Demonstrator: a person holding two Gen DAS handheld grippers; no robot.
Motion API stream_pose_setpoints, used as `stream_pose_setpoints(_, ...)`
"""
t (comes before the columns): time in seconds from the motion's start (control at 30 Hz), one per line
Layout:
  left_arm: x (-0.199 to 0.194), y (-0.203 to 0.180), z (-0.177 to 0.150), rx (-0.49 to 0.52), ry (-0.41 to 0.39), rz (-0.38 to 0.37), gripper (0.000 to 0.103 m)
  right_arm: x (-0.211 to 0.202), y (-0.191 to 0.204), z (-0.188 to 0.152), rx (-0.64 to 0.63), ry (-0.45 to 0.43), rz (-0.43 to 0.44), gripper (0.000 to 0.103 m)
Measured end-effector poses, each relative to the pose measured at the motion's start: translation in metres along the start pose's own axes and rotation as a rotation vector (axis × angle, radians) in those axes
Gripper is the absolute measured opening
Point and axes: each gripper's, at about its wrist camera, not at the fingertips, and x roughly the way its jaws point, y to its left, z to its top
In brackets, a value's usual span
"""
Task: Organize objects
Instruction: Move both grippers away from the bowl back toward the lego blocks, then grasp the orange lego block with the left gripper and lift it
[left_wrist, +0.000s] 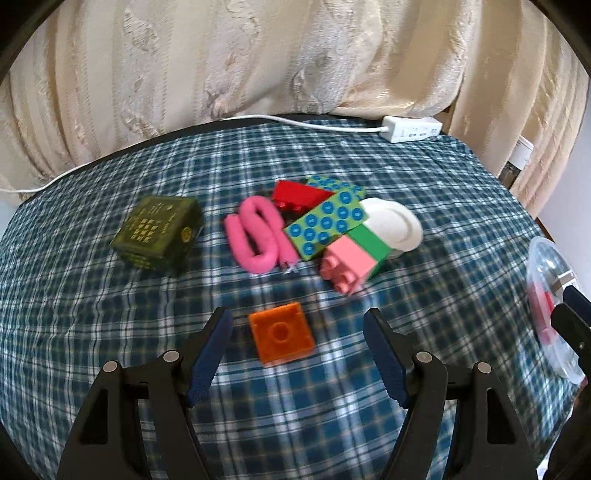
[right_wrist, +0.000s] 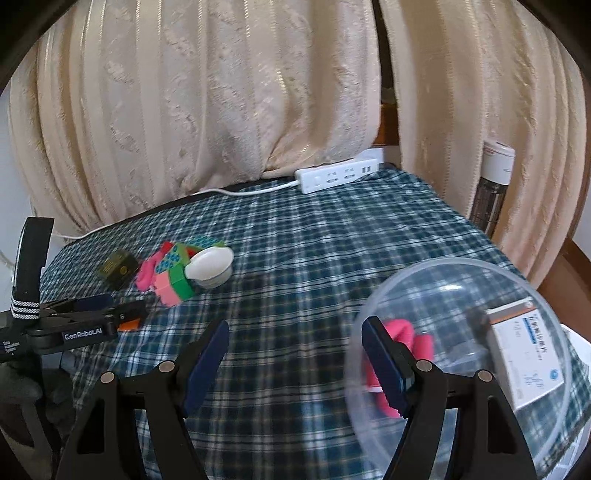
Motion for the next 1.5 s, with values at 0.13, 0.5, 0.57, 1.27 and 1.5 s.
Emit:
stream_pose_setpoints(0.13,0.006,0.01,-0.002,-0.025,0.013,0.019,0.074,0.011,0.012,0.0,-0.015,0.027,0.024,0.078)
stream_pose_setpoints(0.5,0.019,0.018,-0.006,-0.022,0.032,0.014,0.058,0.036,0.036,0.0,-0.04,0.083,0.074,0.078)
stream_pose_setpoints(0.57,0.021,0.019,-0.006,-0.025,0.038,0.009,0.054,0.04,0.04,0.001,-0.043,0.092,0.083,0.078)
stream_pose_setpoints(1.27,0.001,0.037,-0.005,-0.057,-0.045,0.027,0.032,0.101,0.084,0.024,-0.085,0.194,0.198,0.078)
stream_pose_setpoints(1.5,0.0,0.044,-0.005,-0.079,-0.044,0.027,0.032,0.119,0.098,0.03,-0.115,0.217,0.212,0.078)
